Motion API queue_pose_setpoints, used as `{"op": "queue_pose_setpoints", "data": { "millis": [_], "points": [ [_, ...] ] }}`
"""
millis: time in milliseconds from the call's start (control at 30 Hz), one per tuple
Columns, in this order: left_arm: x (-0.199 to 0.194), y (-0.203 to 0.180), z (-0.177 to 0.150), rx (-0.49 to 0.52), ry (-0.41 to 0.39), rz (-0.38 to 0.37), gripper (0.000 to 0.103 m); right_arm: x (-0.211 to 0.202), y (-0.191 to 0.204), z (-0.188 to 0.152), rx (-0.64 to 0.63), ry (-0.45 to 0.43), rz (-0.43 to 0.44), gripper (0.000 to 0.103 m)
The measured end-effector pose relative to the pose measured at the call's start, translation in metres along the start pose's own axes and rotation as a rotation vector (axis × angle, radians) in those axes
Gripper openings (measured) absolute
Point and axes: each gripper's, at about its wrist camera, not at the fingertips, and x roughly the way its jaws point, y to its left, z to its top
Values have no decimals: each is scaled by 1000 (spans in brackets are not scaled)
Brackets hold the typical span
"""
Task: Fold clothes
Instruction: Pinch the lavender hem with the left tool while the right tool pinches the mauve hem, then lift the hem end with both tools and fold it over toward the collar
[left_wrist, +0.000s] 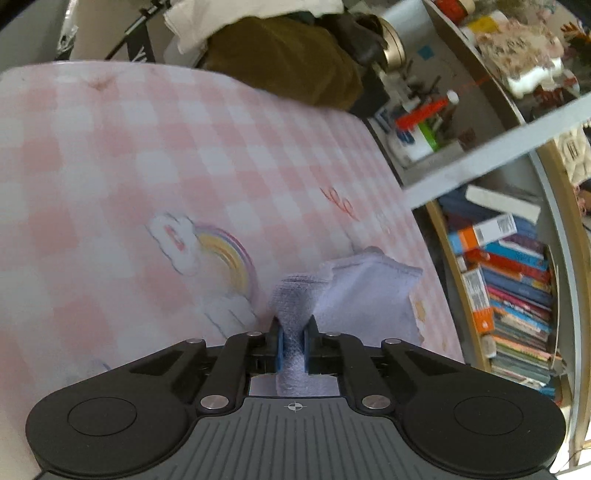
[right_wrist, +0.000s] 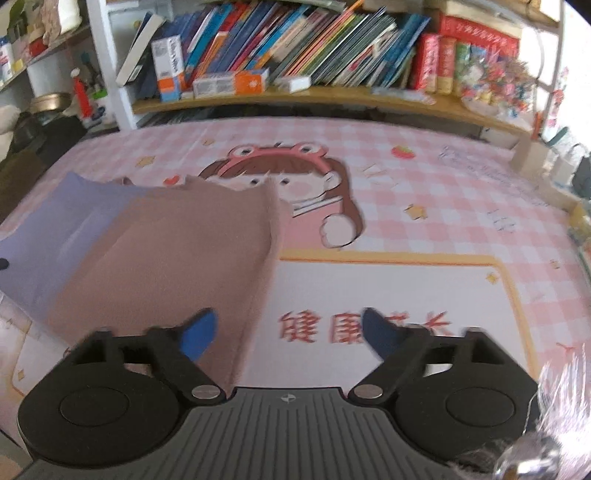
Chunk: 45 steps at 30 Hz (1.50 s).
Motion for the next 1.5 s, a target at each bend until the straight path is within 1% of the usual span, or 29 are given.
{"op": "queue_pose_setpoints", "data": {
  "millis": [33,67,133,167,233,300,367,433,467,500,600,633,700,800,900,1033,1300,1367,1467,1500],
  "points": [
    [2,4,3,-8,15,-8,10,3,2,1,7,14,6,54],
    [3,7,5,-15,28,-16,11,7,5,1,13,29,13,49],
    [8,11,7,-29,46,-27,16,13,10,3,27,57,25,35],
    [10,11,8,-33,53,-36,20,15,12,3,29,63,28,32],
    [15,12,10,-40,66,-54,25,19,17,5,31,73,35,22],
    [21,9,14,-38,78,-78,35,21,20,5,36,83,35,20],
    [25,7,16,-28,85,-98,38,23,22,5,39,89,33,19],
    [29,4,18,-14,86,-108,34,24,24,5,40,90,28,18],
    [32,4,18,-6,87,-106,26,25,24,5,45,91,28,18],
    [34,4,19,3,88,-99,14,25,23,5,51,90,29,18],
    [37,0,20,40,87,-84,11,27,22,6,64,88,33,18],
    [35,-4,20,65,80,-86,10,27,22,6,66,88,35,18],
    [26,-16,18,135,57,-105,8,27,21,6,70,88,40,18],
    [9,-42,15,257,22,-171,8,27,19,5,64,90,49,18],
    [-10,-74,4,414,-11,-231,8,28,17,7,52,96,64,18],
    [-29,-113,-26,633,-52,-266,8,30,14,9,22,103,95,18],
    [-55,-173,-102,1001,-106,-270,8,34,-1,8,7,105,193,18],
    [-57,-183,-126,1088,-93,-281,8,35,-5,8,2,105,217,18],
    [-52,-195,-174,1266,-30,-288,9,37,-12,8,7,107,262,18],
    [-48,-197,-191,1333,2,-283,10,38,-14,9,8,108,274,18]
  ]
}}
